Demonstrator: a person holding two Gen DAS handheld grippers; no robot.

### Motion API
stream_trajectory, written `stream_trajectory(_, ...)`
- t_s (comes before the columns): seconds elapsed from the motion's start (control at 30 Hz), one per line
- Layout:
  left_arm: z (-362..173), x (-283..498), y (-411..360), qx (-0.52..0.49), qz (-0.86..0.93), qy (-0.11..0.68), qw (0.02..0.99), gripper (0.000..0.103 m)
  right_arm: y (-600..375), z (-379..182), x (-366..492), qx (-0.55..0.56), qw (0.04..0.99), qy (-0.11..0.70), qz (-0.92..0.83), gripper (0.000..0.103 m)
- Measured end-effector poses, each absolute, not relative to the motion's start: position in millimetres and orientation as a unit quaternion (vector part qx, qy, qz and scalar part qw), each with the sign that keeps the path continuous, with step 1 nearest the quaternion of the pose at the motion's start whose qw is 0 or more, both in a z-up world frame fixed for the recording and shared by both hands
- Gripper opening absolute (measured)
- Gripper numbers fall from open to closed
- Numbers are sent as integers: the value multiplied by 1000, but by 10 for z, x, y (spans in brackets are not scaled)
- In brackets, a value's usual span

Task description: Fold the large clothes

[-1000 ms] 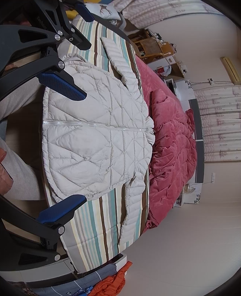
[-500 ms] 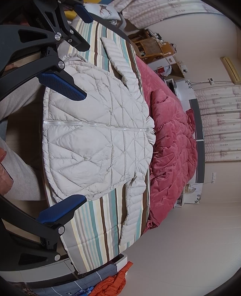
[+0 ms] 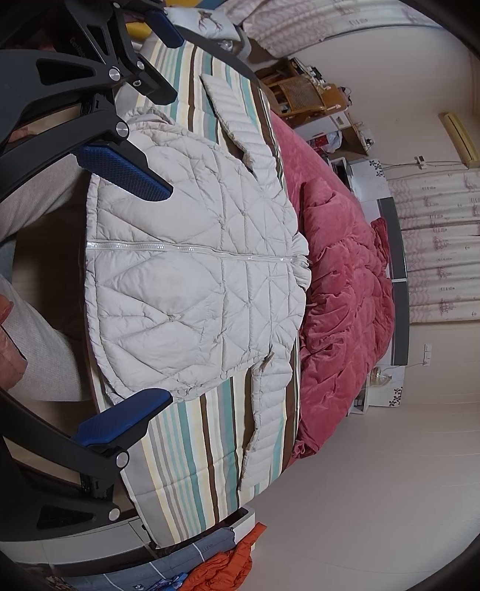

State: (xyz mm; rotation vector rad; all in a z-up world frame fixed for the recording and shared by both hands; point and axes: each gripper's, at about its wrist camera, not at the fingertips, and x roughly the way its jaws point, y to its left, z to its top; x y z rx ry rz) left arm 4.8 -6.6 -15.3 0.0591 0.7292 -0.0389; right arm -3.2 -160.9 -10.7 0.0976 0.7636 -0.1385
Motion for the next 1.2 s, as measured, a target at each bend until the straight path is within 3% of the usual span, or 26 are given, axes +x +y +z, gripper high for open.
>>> stream_trajectory(1.2,-215,64,-71,27,-22,365,930,101,-1639,-148,-7,50,923,375,-69,100)
